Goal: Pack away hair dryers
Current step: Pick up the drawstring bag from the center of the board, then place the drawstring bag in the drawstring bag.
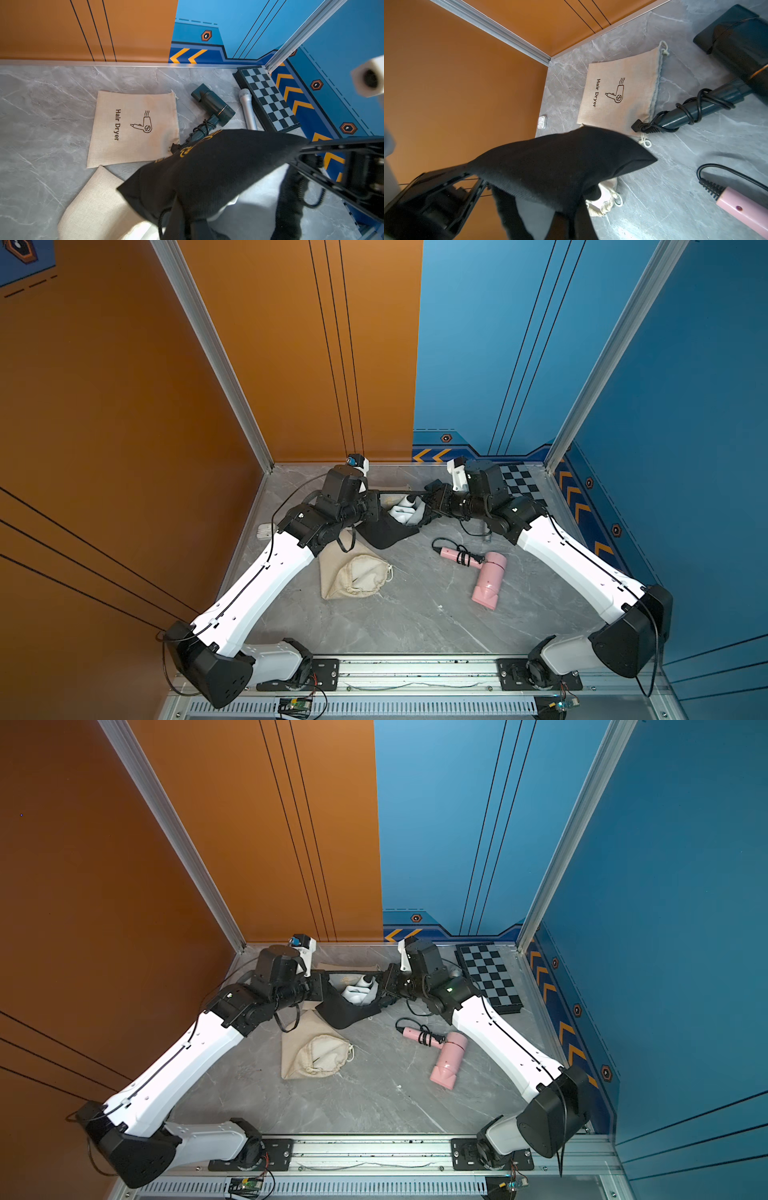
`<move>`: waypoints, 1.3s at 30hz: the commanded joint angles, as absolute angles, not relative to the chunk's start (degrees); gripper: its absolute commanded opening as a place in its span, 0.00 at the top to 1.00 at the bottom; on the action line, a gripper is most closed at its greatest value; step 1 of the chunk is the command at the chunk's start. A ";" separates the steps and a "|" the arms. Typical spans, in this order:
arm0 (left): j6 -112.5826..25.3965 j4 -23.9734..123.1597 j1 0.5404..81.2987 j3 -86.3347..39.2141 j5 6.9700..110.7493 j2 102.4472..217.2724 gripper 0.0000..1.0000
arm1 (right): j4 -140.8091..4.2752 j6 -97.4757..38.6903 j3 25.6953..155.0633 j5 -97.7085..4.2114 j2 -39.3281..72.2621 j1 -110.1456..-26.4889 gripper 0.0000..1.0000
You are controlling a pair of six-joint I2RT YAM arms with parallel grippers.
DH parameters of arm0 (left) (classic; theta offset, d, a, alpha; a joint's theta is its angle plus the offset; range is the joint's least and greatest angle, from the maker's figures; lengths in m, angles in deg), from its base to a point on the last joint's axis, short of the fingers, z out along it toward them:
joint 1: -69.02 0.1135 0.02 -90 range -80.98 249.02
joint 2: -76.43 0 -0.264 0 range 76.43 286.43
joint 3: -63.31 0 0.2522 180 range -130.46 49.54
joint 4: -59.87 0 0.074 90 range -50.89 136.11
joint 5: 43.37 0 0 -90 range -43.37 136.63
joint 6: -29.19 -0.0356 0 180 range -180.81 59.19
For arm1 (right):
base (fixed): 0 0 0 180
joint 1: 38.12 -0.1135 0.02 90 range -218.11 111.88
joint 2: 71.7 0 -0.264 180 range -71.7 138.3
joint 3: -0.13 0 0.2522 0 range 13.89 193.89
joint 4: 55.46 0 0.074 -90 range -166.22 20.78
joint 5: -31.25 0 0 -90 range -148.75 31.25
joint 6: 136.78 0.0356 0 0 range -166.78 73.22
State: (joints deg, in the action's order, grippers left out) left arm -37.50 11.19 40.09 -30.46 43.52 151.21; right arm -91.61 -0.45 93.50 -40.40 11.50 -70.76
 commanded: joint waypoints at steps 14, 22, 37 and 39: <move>-41.62 13.17 56.83 -35.42 52.17 160.13 1.00 | -83.67 -10.26 107.16 -39.81 28.02 -67.82 1.00; -42.14 16.60 62.00 -38.98 58.67 166.03 1.00 | -77.75 -12.26 119.44 -35.66 40.70 -67.62 1.00; -38.32 27.55 61.19 -18.74 61.30 166.12 1.00 | -66.60 -21.96 96.45 -33.88 39.78 -69.32 0.99; -37.77 28.09 60.61 -15.80 60.92 164.46 1.00 | -65.45 -22.55 90.89 -35.60 36.79 -70.92 0.98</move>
